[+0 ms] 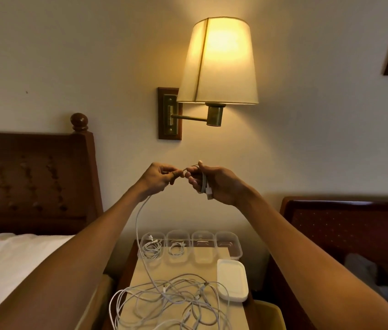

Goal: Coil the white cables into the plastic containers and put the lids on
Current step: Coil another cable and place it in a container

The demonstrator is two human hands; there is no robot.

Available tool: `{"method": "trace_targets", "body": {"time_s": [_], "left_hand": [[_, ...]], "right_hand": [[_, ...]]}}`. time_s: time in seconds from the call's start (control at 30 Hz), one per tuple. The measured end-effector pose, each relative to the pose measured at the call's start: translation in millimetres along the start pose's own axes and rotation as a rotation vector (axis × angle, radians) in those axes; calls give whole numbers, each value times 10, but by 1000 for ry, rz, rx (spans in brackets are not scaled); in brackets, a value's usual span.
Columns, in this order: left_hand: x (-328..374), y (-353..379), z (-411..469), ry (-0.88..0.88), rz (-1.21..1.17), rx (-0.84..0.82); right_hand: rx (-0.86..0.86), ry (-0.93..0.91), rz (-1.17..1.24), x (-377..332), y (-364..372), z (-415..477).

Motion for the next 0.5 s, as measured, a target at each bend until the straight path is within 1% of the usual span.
{"method": "trace_targets", "body": {"time_s": [0.07,0.1,0.2,0.3,0.4,0.5], "left_hand": [[-109,98,-94,-65,6,-27],[-159,171,-154,-107,10,-68],[-188,379,-323,-211,4,-219],[-39,465,-369,-264,14,-372],[194,467,-339,-284,84,-481],[433,439,-267,-244,241,-527]], "right_hand": [[-36,-44,64,-35,46,-5],[-31,-65,55,-58,60,0],[43,-81,-112,-94,55,39],[150,-67,-132,-71,-64,92],[286,-87,-169,-67,-109,114],[365,-105,-202,-59,-102,149]]}}
Point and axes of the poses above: each hand's wrist, its own z-axis towards the middle knuckle, its own y-axis out of the palm, x = y × z, the point moved 1 cm from there along z, towards the middle knuckle, and after that the axes turned 6 degrees about y, right-handed, at the moved point
